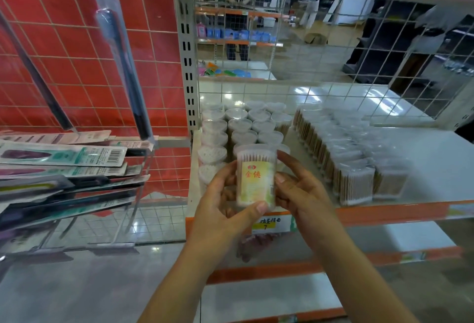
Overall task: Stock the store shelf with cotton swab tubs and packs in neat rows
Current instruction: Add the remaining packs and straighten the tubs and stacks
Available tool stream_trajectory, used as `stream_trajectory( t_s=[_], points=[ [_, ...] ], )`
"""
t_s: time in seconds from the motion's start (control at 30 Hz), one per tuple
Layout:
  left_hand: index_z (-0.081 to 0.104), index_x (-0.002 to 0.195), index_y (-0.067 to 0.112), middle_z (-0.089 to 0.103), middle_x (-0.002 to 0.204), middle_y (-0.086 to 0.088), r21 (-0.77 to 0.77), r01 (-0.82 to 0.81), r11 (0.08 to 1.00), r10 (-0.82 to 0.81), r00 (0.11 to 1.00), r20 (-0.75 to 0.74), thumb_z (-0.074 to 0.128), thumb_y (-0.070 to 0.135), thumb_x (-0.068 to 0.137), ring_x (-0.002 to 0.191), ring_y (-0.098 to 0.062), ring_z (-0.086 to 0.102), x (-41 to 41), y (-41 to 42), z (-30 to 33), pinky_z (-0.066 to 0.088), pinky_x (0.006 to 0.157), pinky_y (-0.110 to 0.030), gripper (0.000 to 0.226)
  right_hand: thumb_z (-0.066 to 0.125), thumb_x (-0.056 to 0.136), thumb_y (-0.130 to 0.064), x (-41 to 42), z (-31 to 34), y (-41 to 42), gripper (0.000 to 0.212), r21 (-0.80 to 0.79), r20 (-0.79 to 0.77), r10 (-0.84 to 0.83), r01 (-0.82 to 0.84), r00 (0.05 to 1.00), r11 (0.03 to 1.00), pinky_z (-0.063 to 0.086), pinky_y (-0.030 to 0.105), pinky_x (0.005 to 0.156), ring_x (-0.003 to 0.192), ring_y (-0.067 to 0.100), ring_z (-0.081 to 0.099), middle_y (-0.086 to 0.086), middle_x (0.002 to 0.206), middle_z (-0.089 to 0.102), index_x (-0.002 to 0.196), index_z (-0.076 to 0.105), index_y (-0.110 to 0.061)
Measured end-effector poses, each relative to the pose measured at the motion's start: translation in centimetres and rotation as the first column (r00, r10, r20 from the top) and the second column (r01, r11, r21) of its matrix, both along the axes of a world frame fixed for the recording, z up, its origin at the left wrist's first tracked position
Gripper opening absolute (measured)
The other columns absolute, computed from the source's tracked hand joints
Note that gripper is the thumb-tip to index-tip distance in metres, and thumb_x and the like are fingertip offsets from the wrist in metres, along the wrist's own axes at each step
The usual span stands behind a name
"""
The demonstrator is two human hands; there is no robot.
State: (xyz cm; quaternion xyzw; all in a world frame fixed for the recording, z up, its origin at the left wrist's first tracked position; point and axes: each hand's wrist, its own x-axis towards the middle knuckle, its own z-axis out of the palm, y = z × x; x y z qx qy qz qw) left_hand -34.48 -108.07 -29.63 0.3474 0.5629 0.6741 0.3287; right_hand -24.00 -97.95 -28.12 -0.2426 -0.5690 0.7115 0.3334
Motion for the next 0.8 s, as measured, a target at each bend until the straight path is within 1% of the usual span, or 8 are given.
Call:
stream_trajectory(
  t_s=[0.13,0.27,0.4,0.47,0.53,0.63,0.73,0.8],
  points=[
    [0.047,0.128,0.028,0.063,0.105,0.008,0.002,0.011,1.000,-0.011,1.000,-0.013,0.075,0.025,0.057,0.090,-0.003,0.064,-0.1,0.5,0.2,0.052,0.069,-0.020,0.077,0.056,0.071,-0.019,0.0,-0.1,0.8,0.043,0.025,0.022,-0.010,0.009,1.000,1.000,0.056,0.028,0.066,0.084,0.021,0.068,0.007,0.091,0.071,0.113,0.056,-0.027],
    [0.046,0.130,0.027,0.063,0.105,0.009,0.001,0.021,1.000,-0.021,0.999,-0.030,0.084,0.024,0.059,0.092,-0.004,0.064,-0.5,0.8,0.0,0.052,0.069,-0.020,0.080,0.056,0.071,-0.020,0.1,0.1,0.7,0.044,0.034,0.026,-0.015,0.014,1.000,0.999,0.056,0.027,0.066,0.085,0.023,0.068,0.008,0.092,0.071,0.115,0.056,-0.028],
    [0.046,0.128,0.032,0.063,0.107,0.013,0.014,0.030,0.999,-0.029,0.996,-0.085,0.077,0.024,0.057,0.096,-0.002,0.062,-0.3,0.5,0.2,0.052,0.071,-0.018,0.077,0.074,0.070,-0.012,0.5,0.6,0.2,0.053,0.067,0.027,-0.029,0.027,0.999,0.997,0.056,0.024,0.065,0.087,0.019,0.069,0.009,0.097,0.071,0.117,0.055,-0.028],
    [0.044,0.125,0.041,0.060,0.110,0.021,0.014,0.023,1.000,-0.021,0.989,-0.147,0.077,0.027,0.059,0.100,0.002,0.059,-0.1,0.2,0.2,0.051,0.072,-0.016,0.075,0.076,0.067,-0.013,0.6,0.7,0.0,0.058,0.134,0.046,-0.039,0.032,0.998,0.990,0.055,0.022,0.063,0.085,0.012,0.068,0.004,0.099,0.068,0.117,0.052,-0.030],
    [0.040,0.125,0.049,0.054,0.117,0.027,0.004,0.016,1.000,-0.014,0.974,-0.226,0.080,0.034,0.063,0.109,0.002,0.055,-0.1,0.0,0.0,0.053,0.080,-0.020,0.076,0.077,0.063,-0.021,0.8,0.6,-0.3,0.069,0.244,0.109,-0.043,0.016,0.993,0.970,0.057,0.027,0.067,0.088,0.013,0.067,0.001,0.105,0.064,0.124,0.048,-0.032],
    [0.034,0.131,0.052,0.048,0.127,0.023,-0.029,0.003,1.000,-0.013,0.943,-0.333,0.077,0.033,0.066,0.115,-0.001,0.052,0.0,0.0,-0.4,0.053,0.087,-0.030,0.080,0.081,0.062,-0.031,1.3,0.1,-0.3,0.084,0.351,0.188,-0.063,-0.007,0.980,0.936,0.057,0.034,0.076,0.094,0.017,0.065,-0.002,0.109,0.062,0.135,0.039,-0.035],
    [0.030,0.136,0.047,0.045,0.129,0.020,-0.042,-0.018,0.999,-0.005,0.880,-0.475,0.075,0.037,0.074,0.112,0.004,0.050,0.3,0.2,-0.3,0.049,0.088,-0.021,0.078,0.079,0.063,-0.029,1.7,-0.4,-0.2,0.083,0.403,0.170,-0.084,0.008,0.982,0.915,0.056,0.031,0.074,0.094,0.016,0.065,-0.002,0.110,0.060,0.131,0.035,-0.048],
    [0.030,0.135,0.047,0.045,0.128,0.021,-0.018,-0.012,1.000,0.001,0.848,-0.530,0.072,0.042,0.075,0.112,0.006,0.048,0.4,0.5,-0.3,0.046,0.087,-0.013,0.073,0.079,0.062,-0.025,2.0,-0.6,0.1,0.080,0.425,0.141,-0.099,0.030,0.985,0.905,0.056,0.030,0.075,0.097,0.015,0.064,-0.006,0.111,0.059,0.127,0.039,-0.052]
  ],
)
